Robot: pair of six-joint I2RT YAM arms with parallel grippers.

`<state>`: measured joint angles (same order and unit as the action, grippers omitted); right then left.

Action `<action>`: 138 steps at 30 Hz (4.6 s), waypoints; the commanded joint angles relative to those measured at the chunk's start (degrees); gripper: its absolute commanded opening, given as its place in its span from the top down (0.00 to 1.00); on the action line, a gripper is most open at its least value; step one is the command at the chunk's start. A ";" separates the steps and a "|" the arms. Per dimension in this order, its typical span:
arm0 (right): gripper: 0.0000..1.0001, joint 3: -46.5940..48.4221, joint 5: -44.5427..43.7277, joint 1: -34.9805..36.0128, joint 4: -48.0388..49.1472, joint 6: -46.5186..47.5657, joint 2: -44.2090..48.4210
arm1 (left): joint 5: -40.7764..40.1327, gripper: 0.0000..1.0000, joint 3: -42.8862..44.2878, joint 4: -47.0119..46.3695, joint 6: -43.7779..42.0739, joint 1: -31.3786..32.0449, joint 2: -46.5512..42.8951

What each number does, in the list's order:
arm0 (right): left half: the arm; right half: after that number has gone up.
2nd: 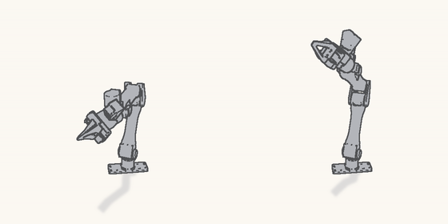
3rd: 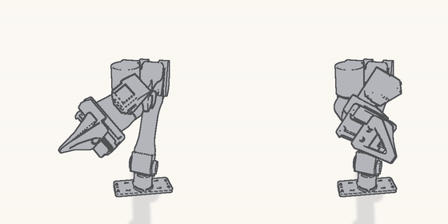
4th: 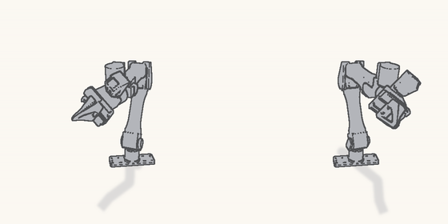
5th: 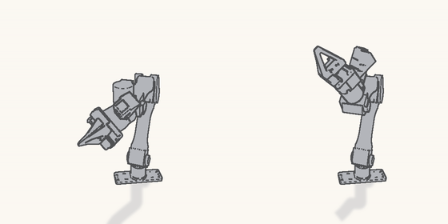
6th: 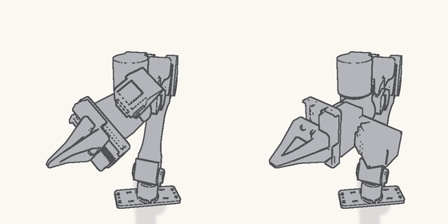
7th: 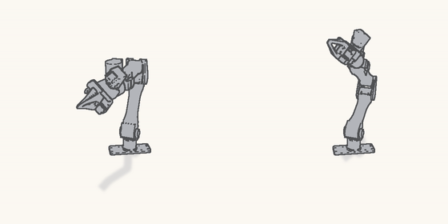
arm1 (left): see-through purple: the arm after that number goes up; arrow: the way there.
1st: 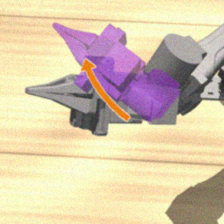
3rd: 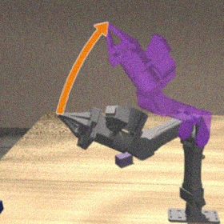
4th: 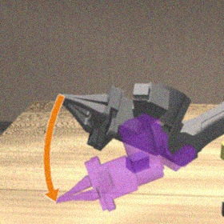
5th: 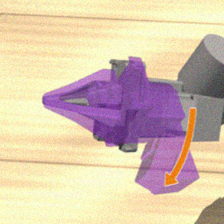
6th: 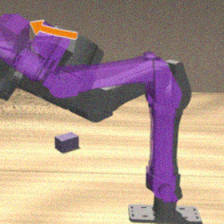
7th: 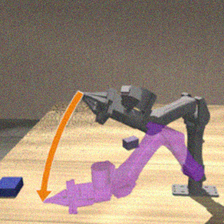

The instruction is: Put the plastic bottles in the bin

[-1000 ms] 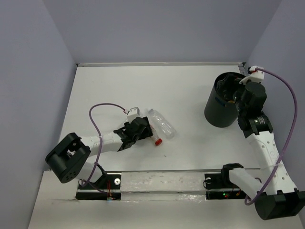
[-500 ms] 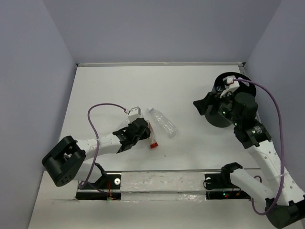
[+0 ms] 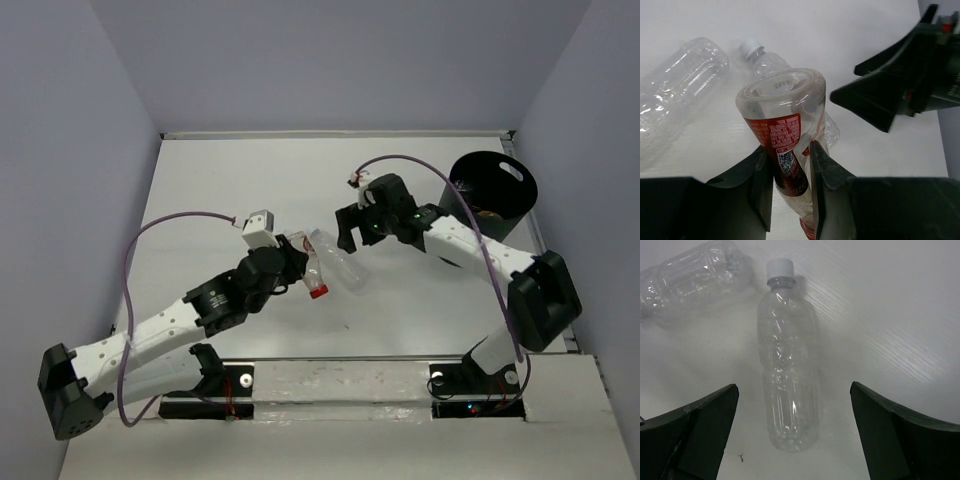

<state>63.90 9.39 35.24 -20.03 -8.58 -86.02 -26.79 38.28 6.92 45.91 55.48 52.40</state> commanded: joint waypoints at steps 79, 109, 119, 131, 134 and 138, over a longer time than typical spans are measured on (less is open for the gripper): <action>0.98 -3.34 3.89 -39.99 -1.59 -17.69 56.21 | 11.59 0.85 61.87 -28.19 -31.12 4.54 46.09; 0.98 0.35 7.31 -39.99 -4.93 -18.40 65.10 | 6.13 0.83 86.00 -43.30 -52.59 12.80 79.61; 0.99 0.79 7.40 -39.99 -5.81 -18.14 65.19 | 4.55 0.29 82.48 -43.83 -53.29 13.16 79.61; 0.96 3.25 6.70 -39.99 -6.16 -17.35 64.83 | 8.50 0.01 77.92 -44.01 -49.78 13.16 67.67; 0.96 4.48 6.78 -39.99 -6.42 -17.00 65.19 | 9.30 0.01 76.60 -44.09 -49.25 13.16 64.60; 0.94 6.24 9.15 -39.99 -6.95 -16.65 64.75 | 8.24 0.01 74.31 -44.01 -48.03 12.63 60.55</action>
<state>66.74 16.36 -4.56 -27.18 -26.41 -20.93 -18.15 114.50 -32.10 -3.84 68.42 120.90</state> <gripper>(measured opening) 0.054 0.989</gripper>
